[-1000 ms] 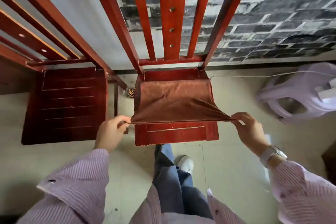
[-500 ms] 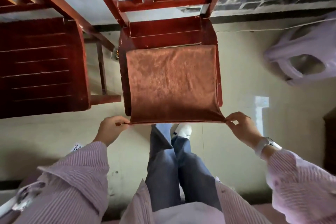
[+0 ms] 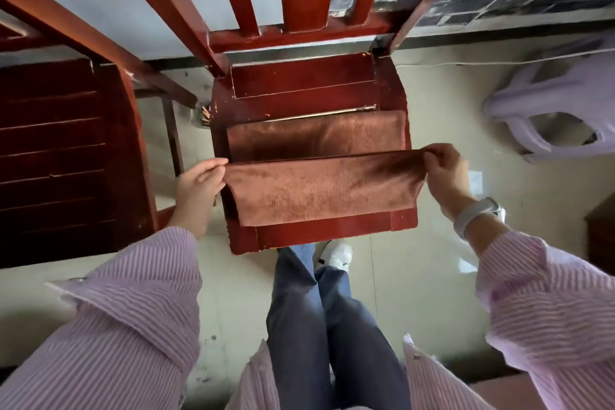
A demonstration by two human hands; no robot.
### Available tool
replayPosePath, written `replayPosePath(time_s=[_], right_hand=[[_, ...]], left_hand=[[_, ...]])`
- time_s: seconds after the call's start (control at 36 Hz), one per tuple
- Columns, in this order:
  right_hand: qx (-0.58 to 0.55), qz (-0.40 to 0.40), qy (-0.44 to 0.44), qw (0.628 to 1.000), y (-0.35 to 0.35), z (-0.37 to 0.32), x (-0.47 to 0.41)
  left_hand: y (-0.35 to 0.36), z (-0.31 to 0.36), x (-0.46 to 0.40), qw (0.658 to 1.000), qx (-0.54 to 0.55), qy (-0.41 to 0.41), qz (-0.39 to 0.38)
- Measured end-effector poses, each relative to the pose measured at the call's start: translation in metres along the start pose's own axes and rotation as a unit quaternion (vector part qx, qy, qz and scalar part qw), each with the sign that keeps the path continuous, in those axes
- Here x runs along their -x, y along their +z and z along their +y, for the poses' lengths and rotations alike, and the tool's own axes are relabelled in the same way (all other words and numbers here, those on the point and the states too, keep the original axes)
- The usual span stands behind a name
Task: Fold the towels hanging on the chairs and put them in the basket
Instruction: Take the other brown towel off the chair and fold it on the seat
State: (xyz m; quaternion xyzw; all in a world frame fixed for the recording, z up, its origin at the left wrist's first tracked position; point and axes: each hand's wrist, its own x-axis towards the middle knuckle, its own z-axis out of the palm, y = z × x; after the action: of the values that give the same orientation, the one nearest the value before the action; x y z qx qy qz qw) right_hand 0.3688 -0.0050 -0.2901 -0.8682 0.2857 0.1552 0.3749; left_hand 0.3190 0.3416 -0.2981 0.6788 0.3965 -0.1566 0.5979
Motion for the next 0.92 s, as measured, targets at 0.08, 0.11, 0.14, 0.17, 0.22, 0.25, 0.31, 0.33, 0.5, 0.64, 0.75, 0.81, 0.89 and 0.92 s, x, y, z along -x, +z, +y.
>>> replayPosePath(time_s=[0.08, 0.11, 0.14, 0.17, 0.22, 0.25, 0.31, 0.33, 0.5, 0.64, 0.75, 0.81, 0.89, 0.92], right_hand=[[0.001, 0.009, -0.005, 1.0, 0.011, -0.01, -0.021], [0.002, 0.011, -0.005, 1.0, 0.015, -0.013, -0.028], [0.005, 0.012, -0.007, 1.0, 0.018, -0.015, -0.034], [0.008, 0.015, -0.009, 1.0, 0.022, -0.017, -0.041], [0.016, 0.016, -0.01, 1.0, 0.028, -0.019, -0.054], [0.021, 0.015, -0.009, 1.0, 0.031, -0.021, -0.059], [0.029, 0.014, -0.01, 0.999, 0.036, -0.023, -0.069], [0.032, 0.014, -0.01, 0.999, 0.038, -0.023, -0.073], [0.051, 0.012, -0.019, 0.998, 0.047, -0.022, -0.089], [0.081, 0.0, -0.02, 0.997, 0.055, -0.017, -0.096], [0.096, 0.001, -0.015, 0.995, 0.06, -0.016, -0.104], [0.099, 0.004, -0.007, 0.995, 0.063, -0.016, -0.108], [0.12, 0.02, -0.002, 0.993, 0.065, -0.018, -0.11], [0.131, 0.022, -0.006, 0.991, 0.065, -0.018, -0.11]], left_hand=[[0.01, 0.003, -0.026, 1.0, 0.0, 0.006, 0.02], [0.013, 0.003, -0.034, 1.0, -0.005, 0.007, 0.03], [0.016, 0.004, -0.043, 0.999, -0.009, 0.01, 0.042], [0.019, 0.004, -0.051, 0.998, -0.013, 0.012, 0.054], [0.022, 0.003, -0.066, 0.997, -0.027, 0.013, 0.074], [0.022, 0.002, -0.072, 0.996, -0.034, 0.011, 0.079], [0.023, -0.001, -0.081, 0.996, -0.042, 0.006, 0.082], [0.024, -0.001, -0.085, 0.995, -0.046, 0.008, 0.085], [0.034, 0.002, -0.094, 0.987, -0.097, 0.076, 0.105], [0.039, -0.001, -0.102, 0.978, -0.147, 0.094, 0.111], [0.043, -0.001, -0.108, 0.963, -0.211, 0.107, 0.13], [0.044, -0.001, -0.111, 0.957, -0.233, 0.116, 0.131], [0.044, 0.0, -0.114, 0.947, -0.266, 0.13, 0.125], [0.044, -0.001, -0.115, 0.945, -0.272, 0.133, 0.121]])
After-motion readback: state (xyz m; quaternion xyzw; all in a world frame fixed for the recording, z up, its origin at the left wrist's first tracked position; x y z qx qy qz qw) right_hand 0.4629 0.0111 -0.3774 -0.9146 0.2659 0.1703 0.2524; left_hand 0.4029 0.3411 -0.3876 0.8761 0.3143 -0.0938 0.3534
